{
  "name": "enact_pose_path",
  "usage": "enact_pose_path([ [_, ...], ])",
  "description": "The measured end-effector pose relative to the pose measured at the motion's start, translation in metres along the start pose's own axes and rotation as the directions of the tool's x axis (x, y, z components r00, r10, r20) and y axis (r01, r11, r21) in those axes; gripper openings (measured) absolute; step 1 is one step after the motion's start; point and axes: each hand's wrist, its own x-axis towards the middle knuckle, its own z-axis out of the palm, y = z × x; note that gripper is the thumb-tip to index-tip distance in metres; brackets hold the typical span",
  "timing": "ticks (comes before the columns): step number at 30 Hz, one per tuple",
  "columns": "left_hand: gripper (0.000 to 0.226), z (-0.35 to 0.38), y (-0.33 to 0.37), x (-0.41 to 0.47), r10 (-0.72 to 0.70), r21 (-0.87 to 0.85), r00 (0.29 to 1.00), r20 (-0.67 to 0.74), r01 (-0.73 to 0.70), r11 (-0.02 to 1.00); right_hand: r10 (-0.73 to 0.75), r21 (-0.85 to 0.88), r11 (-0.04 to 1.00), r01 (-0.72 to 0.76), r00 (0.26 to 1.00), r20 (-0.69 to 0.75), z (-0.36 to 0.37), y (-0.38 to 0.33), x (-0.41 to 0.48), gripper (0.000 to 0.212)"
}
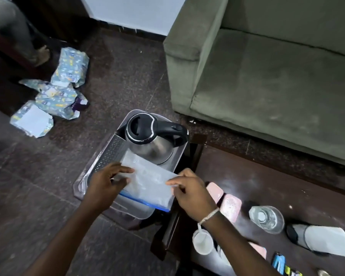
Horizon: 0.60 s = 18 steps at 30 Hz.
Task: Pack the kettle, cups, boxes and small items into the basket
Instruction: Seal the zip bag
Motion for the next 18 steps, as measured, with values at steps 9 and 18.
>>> enact_pose_path([
  [9,0.03,0.001,-0.096,0.017,-0.195,0.276,0.98,0.034,0.178,0.945,0.11,-0.686,0.708,0.166,0.934,0.34,0.107,-0.014,0.058,0.027],
  [18,0.052,0.02,-0.087,0.035,-0.1,0.671,0.938,0.333,-0.161,0.724,0.046,-0.757,0.629,0.176,0.964,0.263,0.137,-0.008,0.069,0.027],
])
